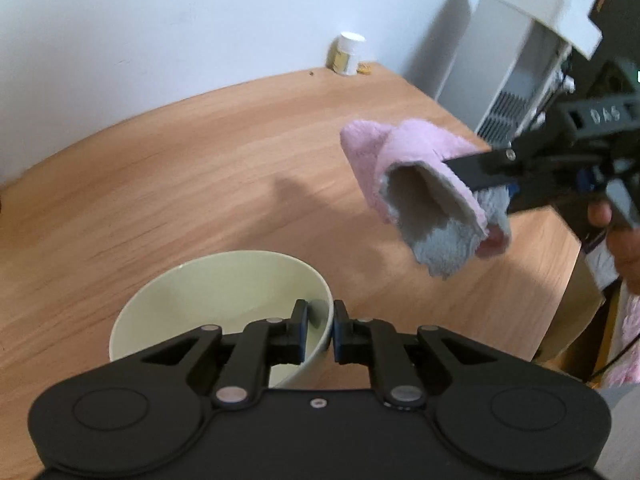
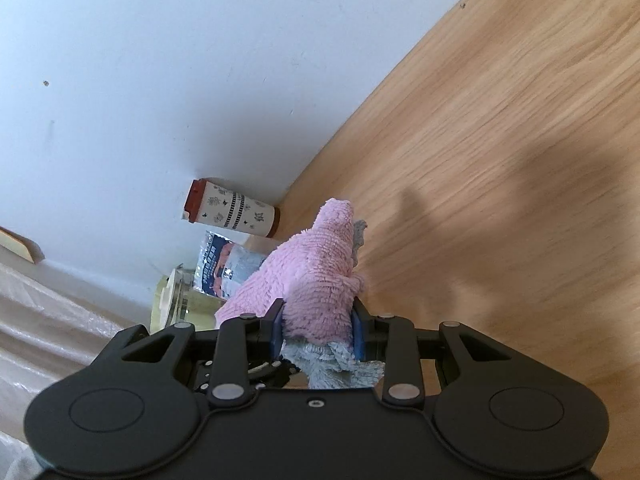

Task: Clean bowl
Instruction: 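Rub the pink cloth over the bowl's outer wall with the right gripper, then lower the pink cloth into the bowl held by the left gripper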

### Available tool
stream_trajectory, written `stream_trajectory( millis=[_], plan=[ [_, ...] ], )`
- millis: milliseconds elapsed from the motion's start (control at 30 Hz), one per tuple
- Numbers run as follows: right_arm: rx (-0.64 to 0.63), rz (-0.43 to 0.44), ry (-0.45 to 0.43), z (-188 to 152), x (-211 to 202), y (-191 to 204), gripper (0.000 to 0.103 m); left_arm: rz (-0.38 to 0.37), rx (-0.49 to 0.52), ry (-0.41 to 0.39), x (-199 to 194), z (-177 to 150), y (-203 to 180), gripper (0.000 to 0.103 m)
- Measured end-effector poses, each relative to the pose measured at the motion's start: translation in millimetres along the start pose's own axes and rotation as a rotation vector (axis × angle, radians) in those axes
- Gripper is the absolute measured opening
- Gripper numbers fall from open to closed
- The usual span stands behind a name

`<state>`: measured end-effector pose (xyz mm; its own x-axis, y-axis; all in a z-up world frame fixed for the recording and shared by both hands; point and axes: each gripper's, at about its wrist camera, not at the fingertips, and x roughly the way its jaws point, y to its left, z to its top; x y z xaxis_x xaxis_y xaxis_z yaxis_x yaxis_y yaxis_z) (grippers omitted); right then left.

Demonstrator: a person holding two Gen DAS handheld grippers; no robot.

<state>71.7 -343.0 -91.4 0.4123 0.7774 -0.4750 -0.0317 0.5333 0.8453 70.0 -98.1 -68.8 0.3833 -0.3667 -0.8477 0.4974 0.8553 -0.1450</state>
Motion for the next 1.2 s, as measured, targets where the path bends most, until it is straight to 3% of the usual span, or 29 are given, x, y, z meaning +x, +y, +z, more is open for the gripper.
stream_trajectory(
  millis=[333, 833, 867, 933, 1000, 1100, 1200],
  plan=[
    [-0.144, -0.077, 0.093, 0.7, 16.8, 16.8, 0.037, 0.070, -0.061, 0.013, -12.4, -7.1, -12.3, 0.011],
    [-0.387, -0.153, 0.201, 0.7, 36.9, 52.8, 0.037, 0.040, -0.182, 0.057, -14.0, -9.7, 2.6, 0.018],
    [-0.398, -0.160, 0.203, 0.2, 39.6, 55.0, 0.037, 0.036, -0.190, 0.056, -15.9, -8.8, 3.7, 0.020],
    [-0.424, -0.167, 0.205, -1.6, 41.9, 59.5, 0.037, 0.023, -0.199, 0.055, -22.8, -6.5, 6.2, 0.037],
    [-0.436, -0.165, 0.207, -2.0, 42.7, 64.2, 0.037, 0.021, -0.199, 0.045, -31.2, -5.1, 8.0, 0.046],
    [-0.512, -0.172, 0.208, -4.5, 42.8, 81.2, 0.037, 0.022, -0.228, -0.007, -69.0, -6.5, 21.5, 0.051],
    [-0.599, -0.174, 0.214, -6.0, 46.5, 101.7, 0.037, 0.079, -0.299, -0.073, -94.5, -14.9, 40.9, 0.054]
  ],
)
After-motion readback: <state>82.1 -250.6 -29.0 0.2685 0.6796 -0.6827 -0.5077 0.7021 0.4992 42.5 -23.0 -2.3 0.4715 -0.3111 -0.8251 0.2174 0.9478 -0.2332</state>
